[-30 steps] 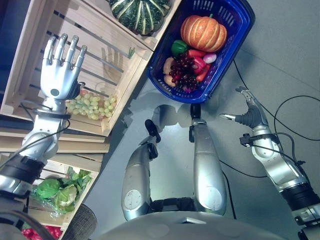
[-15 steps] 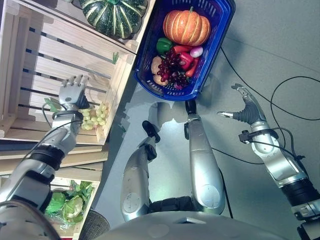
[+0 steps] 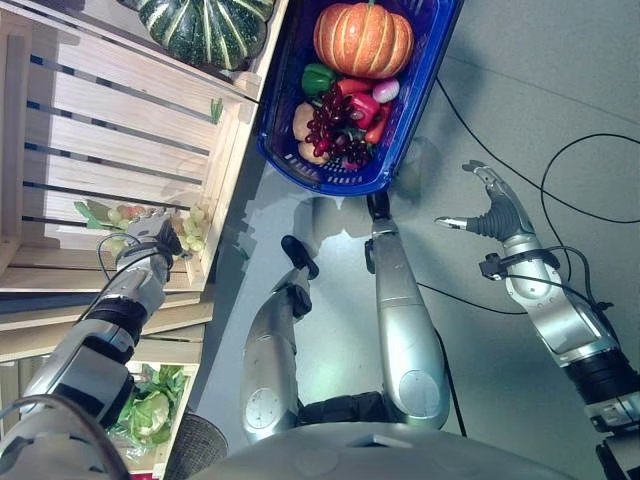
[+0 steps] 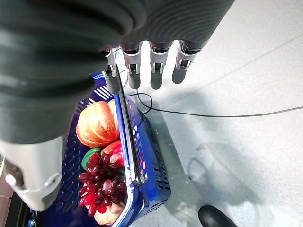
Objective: Pick up fruits and vegetables into the basket
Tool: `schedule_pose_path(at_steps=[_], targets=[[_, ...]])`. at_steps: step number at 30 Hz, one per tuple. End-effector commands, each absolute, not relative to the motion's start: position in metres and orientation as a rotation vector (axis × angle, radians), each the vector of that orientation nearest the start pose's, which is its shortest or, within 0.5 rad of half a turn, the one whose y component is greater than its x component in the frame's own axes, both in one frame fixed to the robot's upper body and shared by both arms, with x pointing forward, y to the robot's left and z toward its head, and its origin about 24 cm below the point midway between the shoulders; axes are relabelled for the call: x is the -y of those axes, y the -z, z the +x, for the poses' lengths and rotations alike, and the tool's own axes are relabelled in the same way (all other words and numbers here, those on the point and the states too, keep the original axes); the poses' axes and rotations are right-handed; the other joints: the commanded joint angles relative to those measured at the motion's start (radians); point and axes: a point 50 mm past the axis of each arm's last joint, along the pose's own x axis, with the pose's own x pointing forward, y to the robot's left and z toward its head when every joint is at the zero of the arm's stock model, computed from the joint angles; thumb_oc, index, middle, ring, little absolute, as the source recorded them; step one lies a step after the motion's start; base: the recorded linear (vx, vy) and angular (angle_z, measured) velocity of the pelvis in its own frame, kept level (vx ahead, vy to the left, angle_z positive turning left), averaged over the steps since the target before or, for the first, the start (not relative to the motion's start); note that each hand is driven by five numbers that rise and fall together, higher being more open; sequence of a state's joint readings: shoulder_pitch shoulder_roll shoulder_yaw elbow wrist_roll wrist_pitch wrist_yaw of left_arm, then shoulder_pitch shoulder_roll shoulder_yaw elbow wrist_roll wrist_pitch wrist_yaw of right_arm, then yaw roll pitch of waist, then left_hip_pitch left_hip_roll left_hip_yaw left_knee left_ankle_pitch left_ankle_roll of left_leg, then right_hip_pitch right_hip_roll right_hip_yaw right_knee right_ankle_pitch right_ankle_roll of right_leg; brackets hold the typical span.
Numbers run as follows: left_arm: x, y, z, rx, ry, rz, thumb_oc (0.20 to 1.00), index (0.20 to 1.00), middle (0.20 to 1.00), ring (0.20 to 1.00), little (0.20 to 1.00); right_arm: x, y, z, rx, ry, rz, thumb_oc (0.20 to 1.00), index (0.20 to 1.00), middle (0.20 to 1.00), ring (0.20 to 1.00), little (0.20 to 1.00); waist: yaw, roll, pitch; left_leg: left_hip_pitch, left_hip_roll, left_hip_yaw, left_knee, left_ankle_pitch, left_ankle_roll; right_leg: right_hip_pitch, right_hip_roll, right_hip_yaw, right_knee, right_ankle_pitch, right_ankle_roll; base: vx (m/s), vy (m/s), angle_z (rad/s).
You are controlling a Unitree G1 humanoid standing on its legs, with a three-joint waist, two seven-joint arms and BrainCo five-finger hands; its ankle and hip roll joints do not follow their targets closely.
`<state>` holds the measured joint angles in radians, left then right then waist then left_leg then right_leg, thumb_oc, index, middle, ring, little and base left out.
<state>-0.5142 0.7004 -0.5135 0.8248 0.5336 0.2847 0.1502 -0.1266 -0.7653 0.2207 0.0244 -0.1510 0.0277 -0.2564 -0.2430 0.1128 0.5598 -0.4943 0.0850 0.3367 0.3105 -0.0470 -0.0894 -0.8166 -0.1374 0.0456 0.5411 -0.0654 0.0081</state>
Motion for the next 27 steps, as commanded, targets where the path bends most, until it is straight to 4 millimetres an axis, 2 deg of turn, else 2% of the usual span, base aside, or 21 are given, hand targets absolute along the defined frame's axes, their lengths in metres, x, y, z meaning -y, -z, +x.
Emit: schedule_pose_path(at_steps=[1,4,7,12,21,27], targets=[[-0.343,-0.019,0.284,-0.687,-0.242,1.653,1.0,1.0,1.0,1.0,1.0,0.243,-0.105,0.266,0.183,0.033,-0.95,1.0,1.0,1.0,1.0,1.0,-0.047,0.048,-0.04,-0.149,0.0,-0.02,0.137,-0.069,0.012,-0.005,-0.014,-0.033,0.029,-0.122,0.084,0.0,0.0,0.0],[-0.349,-0.022,0.281,-0.679,-0.311,1.712,1.0,1.0,1.0,1.0,1.0,0.243,-0.104,0.267,0.189,0.037,-0.946,1.0,1.0,1.0,1.0,1.0,-0.047,0.045,-0.04,-0.158,0.003,-0.018,0.145,-0.073,0.012,-0.011,-0.014,-0.035,0.032,-0.123,0.082,0.0,0.0,0.0],[-0.36,-0.033,0.277,-0.623,-0.462,1.847,1.0,1.0,1.0,1.0,1.0,0.244,-0.1,0.266,0.197,0.049,-0.941,1.0,1.0,1.0,1.0,1.0,-0.045,0.037,-0.04,-0.179,0.006,-0.019,0.159,-0.078,0.011,-0.027,-0.012,-0.037,0.035,-0.122,0.078,0.0,0.0,0.0],[-0.364,-0.039,0.274,-0.597,-0.578,1.96,1.0,1.0,1.0,1.0,1.0,0.244,-0.091,0.266,0.203,0.063,-0.925,1.0,1.0,1.0,1.0,1.0,-0.039,0.026,-0.04,-0.214,0.01,-0.026,0.178,-0.085,0.012,-0.055,-0.007,-0.041,0.043,-0.12,0.074,-0.01,-0.022,0.01],[-0.357,-0.039,0.277,-0.583,-0.564,2.068,1.0,1.0,1.0,1.0,1.0,0.238,-0.085,0.27,0.214,0.073,-0.897,1.0,1.0,1.0,1.0,1.0,-0.025,0.015,-0.04,-0.259,0.013,-0.039,0.188,-0.085,0.015,-0.089,0.004,-0.048,0.041,-0.11,0.073,-0.02,-0.031,0.02],[-0.355,-0.031,0.28,-0.636,-0.509,1.954,1.0,1.0,1.0,1.0,1.0,0.233,-0.085,0.273,0.227,0.075,-0.885,1.0,1.0,1.0,1.0,1.0,-0.022,0.008,-0.04,-0.28,0.016,-0.046,0.196,-0.088,0.016,-0.104,0.006,-0.051,0.039,-0.105,0.074,-0.01,-0.011,0.03]])
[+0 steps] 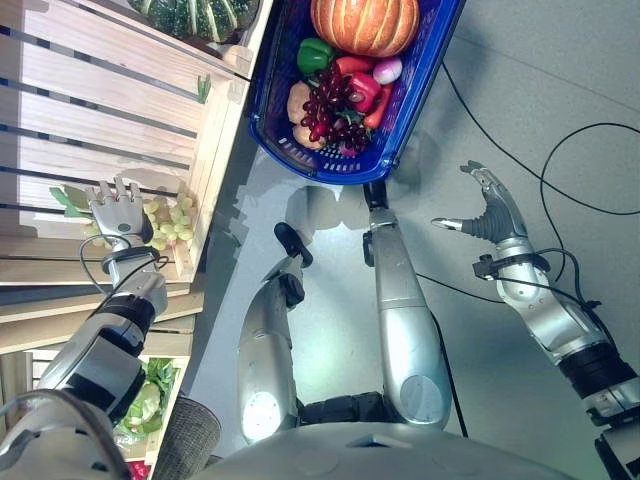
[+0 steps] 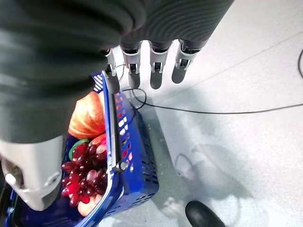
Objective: Pick up fruits and vegetables into the basket
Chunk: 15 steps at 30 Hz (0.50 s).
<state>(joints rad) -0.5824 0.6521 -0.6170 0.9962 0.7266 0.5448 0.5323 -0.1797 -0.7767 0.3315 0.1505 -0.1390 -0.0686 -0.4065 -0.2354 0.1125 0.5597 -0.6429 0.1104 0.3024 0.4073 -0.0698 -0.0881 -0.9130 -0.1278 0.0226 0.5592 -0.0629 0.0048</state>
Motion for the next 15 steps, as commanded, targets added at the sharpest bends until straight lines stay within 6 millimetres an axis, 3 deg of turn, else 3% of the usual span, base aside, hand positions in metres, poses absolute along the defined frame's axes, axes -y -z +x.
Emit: schedule_pose_path(at_steps=[1,15], targets=[[-0.3543,-0.0286,0.2802,-0.657,-0.494,1.908,1.0,1.0,1.0,1.0,1.0,0.233,-0.0844,0.2732,0.229,0.074,-0.884,1.0,1.0,1.0,1.0,1.0,-0.029,0.008,-0.04,-0.135,-0.01,-0.012,0.1,-0.064,0.015,-0.01,-0.003,-0.029,0.022,-0.107,0.077,0.0,0.0,0.0],[-0.3557,-0.0251,0.272,-0.725,-0.515,2.037,1.0,1.0,1.0,1.0,1.0,0.2329,-0.0869,0.2751,0.239,0.089,-0.845,1.0,1.0,1.0,1.0,1.0,-0.023,0.002,-0.04,-0.164,-0.01,-0.016,0.098,-0.059,0.015,-0.032,-0.003,-0.033,0.007,-0.095,0.079,0.0,-0.001,0.0]])
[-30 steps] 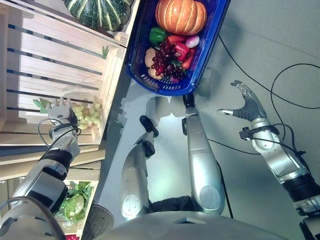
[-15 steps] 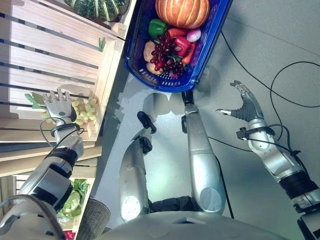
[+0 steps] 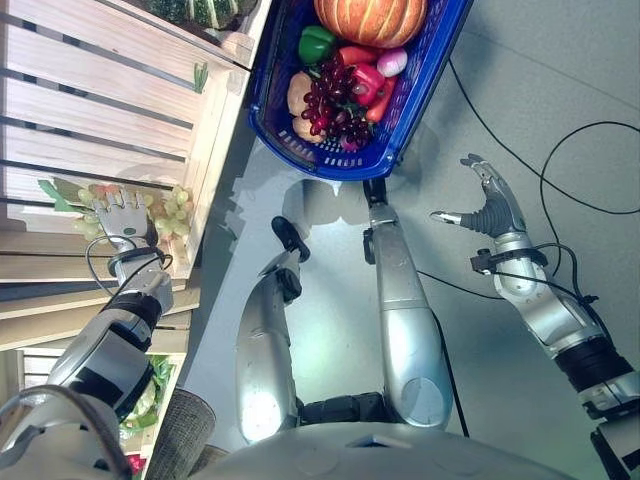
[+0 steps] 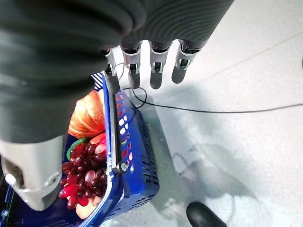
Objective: Pick up fruits and vegetables into the basket
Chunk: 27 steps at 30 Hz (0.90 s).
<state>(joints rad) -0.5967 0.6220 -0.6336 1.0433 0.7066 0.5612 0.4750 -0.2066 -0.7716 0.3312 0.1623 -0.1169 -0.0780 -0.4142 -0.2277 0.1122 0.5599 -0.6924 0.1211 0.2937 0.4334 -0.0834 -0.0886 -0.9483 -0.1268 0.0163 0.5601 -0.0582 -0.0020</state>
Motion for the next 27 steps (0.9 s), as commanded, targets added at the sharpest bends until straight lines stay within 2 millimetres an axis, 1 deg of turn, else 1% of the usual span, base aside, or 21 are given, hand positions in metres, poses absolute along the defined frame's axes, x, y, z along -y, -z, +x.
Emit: schedule_pose_path(at_steps=[1,3,8,13,20,27], targets=[[-0.356,-0.025,0.271,-0.734,-0.518,2.041,1.0,1.0,1.0,1.0,1.0,0.233,-0.087,0.275,0.243,0.093,-0.842,1.0,1.0,1.0,1.0,1.0,-0.03,0.003,-0.04,-0.121,-0.021,-0.008,0.073,-0.045,0.015,-0.002,-0.005,-0.027,0.004,-0.099,0.085,0.0,0.0,0.0],[-0.357,-0.025,0.269,-0.739,-0.536,2.054,1.0,1.0,1.0,1.0,1.0,0.232,-0.087,0.275,0.248,0.096,-0.843,1.0,1.0,1.0,1.0,1.0,-0.029,0.004,-0.04,-0.132,-0.02,-0.008,0.078,-0.048,0.016,-0.013,-0.006,-0.026,0.006,-0.098,0.084,0.0,0.0,0.0],[-0.359,-0.033,0.268,-0.708,-0.591,2.143,1.0,1.0,1.0,1.0,1.0,0.234,-0.089,0.274,0.261,0.104,-0.845,1.0,1.0,1.0,1.0,1.0,-0.025,0.005,-0.04,-0.153,-0.02,-0.009,0.086,-0.051,0.018,-0.032,-0.007,-0.025,0.005,-0.094,0.084,0.0,0.0,0.0],[-0.36,-0.047,0.271,-0.677,-0.679,2.234,1.0,1.0,1.0,1.0,1.0,0.232,-0.091,0.275,0.285,0.107,-0.84,1.0,1.0,1.0,1.0,1.0,-0.022,0.0,-0.04,-0.186,-0.016,-0.012,0.103,-0.057,0.022,-0.06,-0.008,-0.027,0.011,-0.088,0.085,0.0,0.0,0.0],[-0.363,-0.059,0.277,-0.66,-0.752,2.178,1.0,1.0,1.0,1.0,1.0,0.228,-0.093,0.278,0.305,0.108,-0.822,1.0,1.0,1.0,1.0,1.0,-0.016,-0.011,-0.04,-0.235,-0.013,-0.023,0.126,-0.065,0.027,-0.097,-0.004,-0.027,0.017,-0.08,0.085,0.0,-0.002,0.01],[-0.363,-0.062,0.282,-0.652,-0.755,2.152,1.0,1.0,1.0,1.0,1.0,0.223,-0.092,0.28,0.315,0.104,-0.809,1.0,1.0,1.0,1.0,1.0,-0.012,-0.022,-0.04,-0.27,-0.011,-0.036,0.135,-0.064,0.028,-0.123,0.001,-0.029,0.024,-0.075,0.087,0.0,-0.002,0.01]])
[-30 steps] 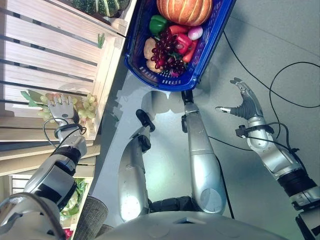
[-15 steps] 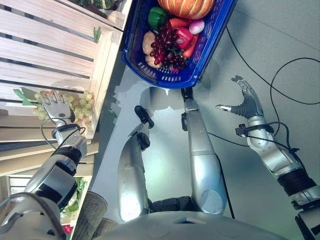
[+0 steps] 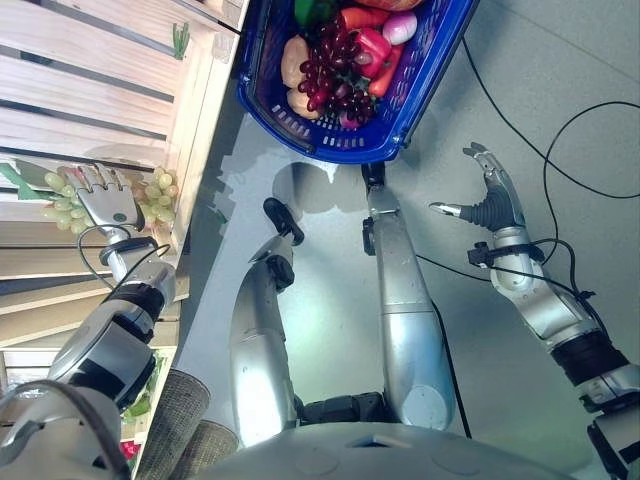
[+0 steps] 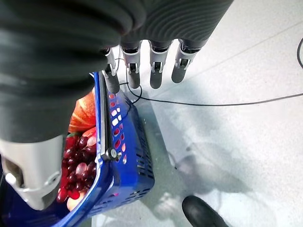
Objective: Pick up fruits and vegetables into the basket
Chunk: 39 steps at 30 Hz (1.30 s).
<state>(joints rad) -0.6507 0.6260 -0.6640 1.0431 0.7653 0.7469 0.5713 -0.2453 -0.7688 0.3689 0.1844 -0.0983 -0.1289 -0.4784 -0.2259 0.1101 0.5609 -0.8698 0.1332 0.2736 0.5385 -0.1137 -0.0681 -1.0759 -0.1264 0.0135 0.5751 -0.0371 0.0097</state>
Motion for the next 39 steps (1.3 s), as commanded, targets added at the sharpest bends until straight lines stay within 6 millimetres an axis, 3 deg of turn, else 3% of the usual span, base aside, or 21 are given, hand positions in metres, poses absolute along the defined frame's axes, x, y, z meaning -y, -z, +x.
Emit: schedule_pose_path(at_steps=[1,14,23,29,34,39], targets=[[-0.363,-0.063,0.282,-0.649,-0.751,2.159,1.0,1.0,1.0,1.0,1.0,0.223,-0.092,0.28,0.316,0.103,-0.808,1.0,1.0,1.0,1.0,1.0,-0.013,-0.022,-0.041,-0.096,-0.024,-0.018,0.031,-0.034,0.008,0.003,0.002,-0.026,0.007,-0.094,0.075,0.0,0.0,0.0],[-0.366,-0.059,0.278,-0.702,-0.721,2.173,1.0,1.0,1.0,1.0,1.0,0.223,-0.094,0.28,0.334,0.102,-0.804,1.0,1.0,1.0,1.0,1.0,-0.006,-0.024,-0.041,-0.113,-0.026,-0.025,0.03,-0.03,0.008,-0.013,-0.005,-0.032,0.007,-0.085,0.08,0.0,0.0,0.0],[-0.373,-0.046,0.266,-0.725,-0.767,1.964,1.0,1.0,1.0,1.0,1.0,0.224,-0.097,0.279,0.342,0.111,-0.805,1.0,1.0,1.0,1.0,1.0,0.004,-0.023,-0.041,-0.132,-0.031,-0.028,0.028,-0.027,0.011,-0.027,-0.009,-0.034,0.0,-0.079,0.08,-0.01,0.01,0.0],[-0.372,-0.051,0.275,-0.664,-0.812,1.795,1.0,1.0,1.0,1.0,1.0,0.222,-0.098,0.281,0.343,0.106,-0.8,1.0,1.0,1.0,1.0,1.0,0.006,-0.03,-0.041,-0.145,-0.034,-0.033,0.029,-0.024,0.016,-0.035,-0.006,-0.033,0.001,-0.076,0.079,0.0,0.005,0.0],[-0.361,-0.058,0.293,-0.528,-0.836,1.548,1.0,1.0,1.0,1.0,1.0,0.219,-0.096,0.282,0.341,0.105,-0.779,1.0,1.0,1.0,1.0,1.0,0.013,-0.042,-0.041,-0.159,-0.036,-0.042,0.036,-0.025,0.023,-0.044,-0.004,-0.039,0.012,-0.076,0.08,0.0,-0.007,0.01],[-0.354,-0.067,0.302,-0.444,-0.817,1.593,1.0,1.0,1.0,1.0,1.0,0.218,-0.098,0.284,0.341,0.107,-0.773,1.0,1.0,1.0,1.0,1.0,0.019,-0.047,-0.041,-0.161,-0.041,-0.049,0.03,-0.022,0.023,-0.046,-0.004,-0.046,0.013,-0.075,0.083,-0.01,-0.009,0.04]])
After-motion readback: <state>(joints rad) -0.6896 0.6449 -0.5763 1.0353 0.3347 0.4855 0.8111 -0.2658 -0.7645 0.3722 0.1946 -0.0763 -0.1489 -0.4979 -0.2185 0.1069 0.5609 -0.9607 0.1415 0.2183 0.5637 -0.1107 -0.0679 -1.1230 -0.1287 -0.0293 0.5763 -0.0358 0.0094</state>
